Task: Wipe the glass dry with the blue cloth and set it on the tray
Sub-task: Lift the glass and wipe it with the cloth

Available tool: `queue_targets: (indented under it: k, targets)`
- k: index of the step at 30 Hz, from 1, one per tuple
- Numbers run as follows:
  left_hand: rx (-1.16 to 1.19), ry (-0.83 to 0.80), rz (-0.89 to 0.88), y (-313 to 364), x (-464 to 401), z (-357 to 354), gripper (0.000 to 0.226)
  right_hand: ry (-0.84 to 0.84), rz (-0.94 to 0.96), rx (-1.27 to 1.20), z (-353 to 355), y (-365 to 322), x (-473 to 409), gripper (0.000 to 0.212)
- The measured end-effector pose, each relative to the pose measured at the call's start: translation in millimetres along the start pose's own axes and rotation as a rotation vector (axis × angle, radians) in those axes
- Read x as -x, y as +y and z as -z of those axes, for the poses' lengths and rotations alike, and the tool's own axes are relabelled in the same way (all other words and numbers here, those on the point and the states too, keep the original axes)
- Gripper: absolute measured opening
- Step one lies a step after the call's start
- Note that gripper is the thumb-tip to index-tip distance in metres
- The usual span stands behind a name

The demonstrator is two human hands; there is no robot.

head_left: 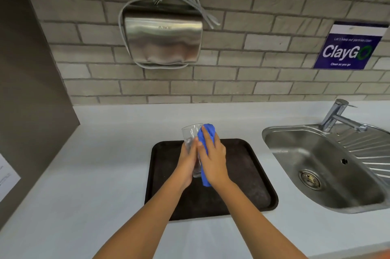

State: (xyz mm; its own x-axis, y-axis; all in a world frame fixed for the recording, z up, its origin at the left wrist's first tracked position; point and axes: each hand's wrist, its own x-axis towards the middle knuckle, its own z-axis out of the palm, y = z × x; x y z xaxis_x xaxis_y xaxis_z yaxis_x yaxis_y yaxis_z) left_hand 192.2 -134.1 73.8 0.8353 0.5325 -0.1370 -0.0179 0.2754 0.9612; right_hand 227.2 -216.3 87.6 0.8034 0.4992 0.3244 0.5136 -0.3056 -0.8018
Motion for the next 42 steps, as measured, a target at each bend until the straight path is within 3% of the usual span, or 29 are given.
queue_targets:
  k: [4,6,10,12,17,19,22,26,31,37,40,42]
  targets:
    - [-0.035,-0.026,-0.013,9,-1,-5,0.045,0.251,0.074,0.069,-2,-10,13,0.047]
    - [-0.019,-0.041,0.003,10,0,-6,0.048,0.23,0.113,0.026,3,0,4,0.042]
    - [0.037,-0.015,0.086,23,5,-9,0.037,0.187,-0.093,-0.3,10,9,-19,0.041]
    - [0.039,-0.005,0.102,25,6,-9,0.044,0.205,-0.147,-0.314,11,7,-17,0.04]
    - [0.069,-0.025,0.052,26,2,-6,0.063,0.302,0.298,0.127,-3,-2,11,0.033]
    - [0.083,-0.05,0.039,26,4,-4,0.069,0.295,0.241,0.006,-4,-5,6,0.033]
    - [0.155,-0.089,0.082,26,8,1,0.064,0.198,0.001,-0.361,7,-8,-12,0.034]
    - [0.179,-0.087,0.096,30,13,-2,0.057,0.179,-0.03,-0.374,15,-11,-21,0.039]
    - [0.113,0.067,-0.01,30,10,-6,0.081,0.21,-0.027,-0.341,14,-12,-18,0.039]
    - [-0.019,0.155,-0.019,31,8,-13,0.053,0.283,0.027,-0.204,3,-14,-3,0.039]
    - [-0.023,0.108,-0.038,34,11,-11,0.039,0.254,0.116,-0.067,0,-15,8,0.042]
    - [0.02,0.032,-0.03,34,13,-7,0.045,0.238,0.123,-0.149,4,-14,6,0.04]
